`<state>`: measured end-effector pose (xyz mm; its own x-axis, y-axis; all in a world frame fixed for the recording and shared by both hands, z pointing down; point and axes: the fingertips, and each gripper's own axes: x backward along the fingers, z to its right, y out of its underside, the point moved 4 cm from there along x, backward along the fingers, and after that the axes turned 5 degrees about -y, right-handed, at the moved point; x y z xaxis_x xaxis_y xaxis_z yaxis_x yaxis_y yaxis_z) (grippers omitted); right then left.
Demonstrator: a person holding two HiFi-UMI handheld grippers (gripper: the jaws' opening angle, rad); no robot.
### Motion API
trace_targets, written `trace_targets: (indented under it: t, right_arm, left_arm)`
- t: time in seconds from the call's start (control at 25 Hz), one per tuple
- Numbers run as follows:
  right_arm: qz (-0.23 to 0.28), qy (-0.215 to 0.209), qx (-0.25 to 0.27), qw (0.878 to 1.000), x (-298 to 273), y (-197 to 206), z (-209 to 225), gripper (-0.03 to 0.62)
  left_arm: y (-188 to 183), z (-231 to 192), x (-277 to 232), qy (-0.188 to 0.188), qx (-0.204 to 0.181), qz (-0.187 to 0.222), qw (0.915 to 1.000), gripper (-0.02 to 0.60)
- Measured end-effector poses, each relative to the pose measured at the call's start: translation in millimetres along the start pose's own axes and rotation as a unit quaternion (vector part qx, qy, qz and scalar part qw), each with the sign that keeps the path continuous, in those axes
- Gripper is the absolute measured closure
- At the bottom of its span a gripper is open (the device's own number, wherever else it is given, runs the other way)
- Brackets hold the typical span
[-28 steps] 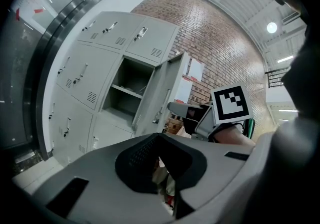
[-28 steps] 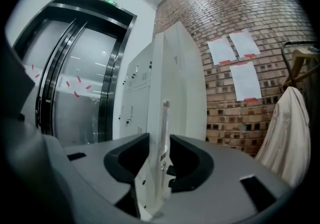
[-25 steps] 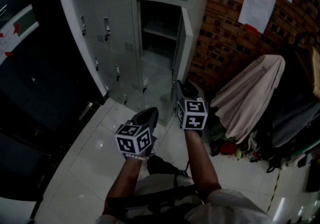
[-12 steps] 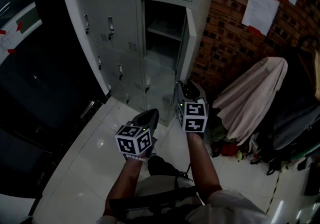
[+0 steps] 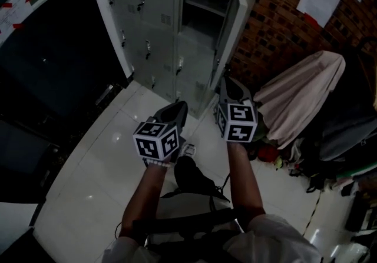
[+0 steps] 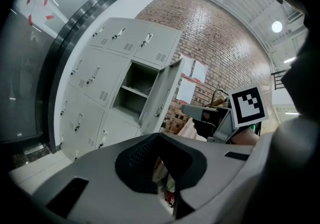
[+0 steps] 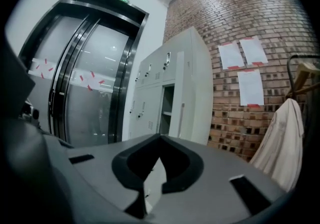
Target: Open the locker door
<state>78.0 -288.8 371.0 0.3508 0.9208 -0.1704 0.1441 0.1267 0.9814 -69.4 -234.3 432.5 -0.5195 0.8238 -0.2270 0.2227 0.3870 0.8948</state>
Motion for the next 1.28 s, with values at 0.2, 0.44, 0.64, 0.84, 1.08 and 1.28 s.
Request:
trace_targets:
  t: [0.2,0.44,0.64,0.84,1.08,1.28]
  right_arm:
    - [-0.014,-0.021,-0.018,1.000,30,16,-18,0.591]
    - [-0.006,-0.049,-0.040,0.998,62,19,-30,0.591]
    - [-0.010,-0.067,-0.050,0.996,102,32,-40,0.591]
    - [-0.019,-0.080,-0.056,0.995,165,54,-45,0.591]
    - [-0.021,-0.093,-0.075,0.993,260,75,-51,0.591]
    - [-0.030,-0.118,-0.086,0.989,318,91,-70,0.591]
  left_arm:
    - [18,15,26,-0.003,0.006,-0.013,0.9999,0.583]
    - [23,36,48,-0.006,-0.001,-0.008,0.9999,0.583]
    - [35,62,71,-0.003,-0.003,-0.009,0.9999,0.583]
    - [64,104,101,-0.003,-0.003,-0.013,0.9999,0.583]
    - [108,169,158,-0.005,-0.010,-0.025,0.9996,0.583]
    - [131,204,205,-0.017,-0.012,-0.026,0.9995,0.583]
